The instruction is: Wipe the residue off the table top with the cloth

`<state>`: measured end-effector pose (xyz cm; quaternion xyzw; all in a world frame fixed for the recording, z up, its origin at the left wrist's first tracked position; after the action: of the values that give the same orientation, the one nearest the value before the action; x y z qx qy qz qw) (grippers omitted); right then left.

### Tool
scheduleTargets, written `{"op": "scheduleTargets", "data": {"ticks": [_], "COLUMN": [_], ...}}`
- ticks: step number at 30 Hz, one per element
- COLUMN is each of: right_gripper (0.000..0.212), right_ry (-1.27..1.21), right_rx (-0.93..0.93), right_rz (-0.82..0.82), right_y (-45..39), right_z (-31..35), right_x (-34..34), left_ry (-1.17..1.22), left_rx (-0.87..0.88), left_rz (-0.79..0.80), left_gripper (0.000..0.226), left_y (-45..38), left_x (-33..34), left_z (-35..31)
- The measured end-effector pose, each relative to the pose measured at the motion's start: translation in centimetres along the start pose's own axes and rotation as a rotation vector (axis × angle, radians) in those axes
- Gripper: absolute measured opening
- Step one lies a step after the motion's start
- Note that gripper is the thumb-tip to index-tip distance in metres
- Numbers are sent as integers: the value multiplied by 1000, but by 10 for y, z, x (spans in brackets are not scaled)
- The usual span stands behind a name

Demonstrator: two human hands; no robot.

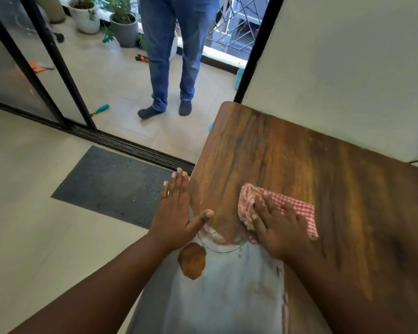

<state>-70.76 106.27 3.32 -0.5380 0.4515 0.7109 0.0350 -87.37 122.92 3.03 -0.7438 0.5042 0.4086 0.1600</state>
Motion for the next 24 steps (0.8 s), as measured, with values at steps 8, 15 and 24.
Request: {"op": "scheduleTargets", "data": {"ticks": [8,15,24], "right_gripper": [49,60,51], "right_ry": [7,-66,-30], "right_rx": [-221,56,-186], "right_rz": [-115,-62,-83], "right_y": [62,69,159], "right_z": [94,-25,45], "right_x": [35,44,109], "left_ry": [-139,-225,-359], "left_rx": [111,61,58], "left_rz": [86,85,104], "left_gripper": [92,100,95], "left_y": [19,65,126], "left_x": [19,32,66], "left_z": [-18,-22,-32]}}
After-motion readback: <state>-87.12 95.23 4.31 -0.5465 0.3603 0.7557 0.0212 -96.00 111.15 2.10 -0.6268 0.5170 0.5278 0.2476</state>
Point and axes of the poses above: each hand's wrist, its own y-axis away from the middle knuckle, its own x-axis out of the palm, z = x × y, the point moved 9 cm from there along -y, towards the middle knuckle, and after that the axes turned 14 degrees about z, right-handed, at the moved point
